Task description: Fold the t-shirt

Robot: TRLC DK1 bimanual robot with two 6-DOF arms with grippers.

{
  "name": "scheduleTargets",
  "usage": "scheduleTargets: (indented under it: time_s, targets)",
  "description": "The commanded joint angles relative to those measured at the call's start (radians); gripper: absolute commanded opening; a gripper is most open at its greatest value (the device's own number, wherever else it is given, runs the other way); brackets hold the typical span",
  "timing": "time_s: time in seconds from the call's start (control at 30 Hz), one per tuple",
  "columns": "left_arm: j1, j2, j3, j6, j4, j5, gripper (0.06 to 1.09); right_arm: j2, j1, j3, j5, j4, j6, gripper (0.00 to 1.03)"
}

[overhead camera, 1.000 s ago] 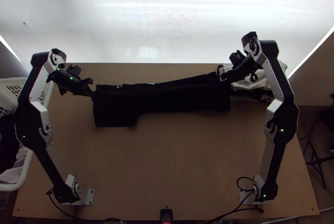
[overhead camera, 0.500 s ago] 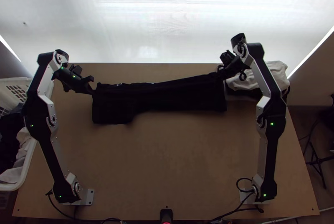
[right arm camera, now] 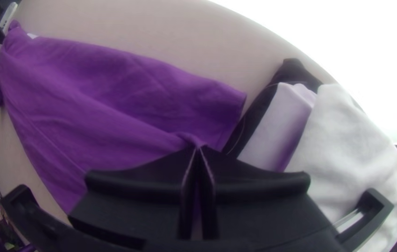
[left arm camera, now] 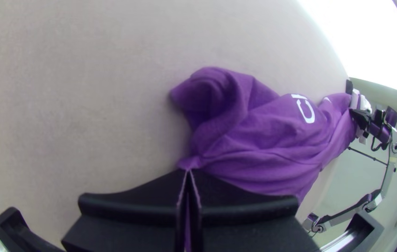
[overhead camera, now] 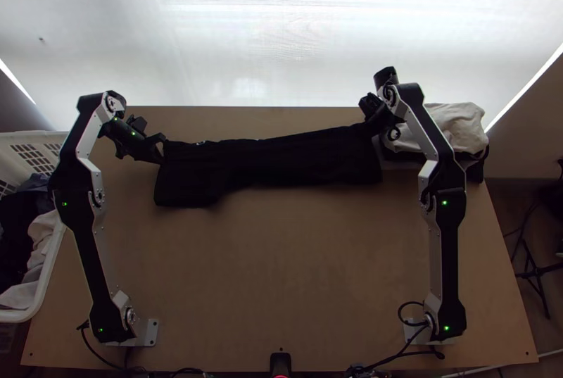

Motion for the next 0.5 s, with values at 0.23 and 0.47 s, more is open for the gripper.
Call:
scheduleTargets:
  time_s: [0.23,0.47]
  targets:
    - [0.003,0.008,0.009,0.027,0.003,-0.013,0.09,-0.005,0.004,-0.039,0.043,0.065,0.027,0.60]
    - [-0.011,-0.015,0.008,0.062,0.009,-0.013,0.10,-0.206,0.016,-0.158,0.060,0.065,0.050,0.99]
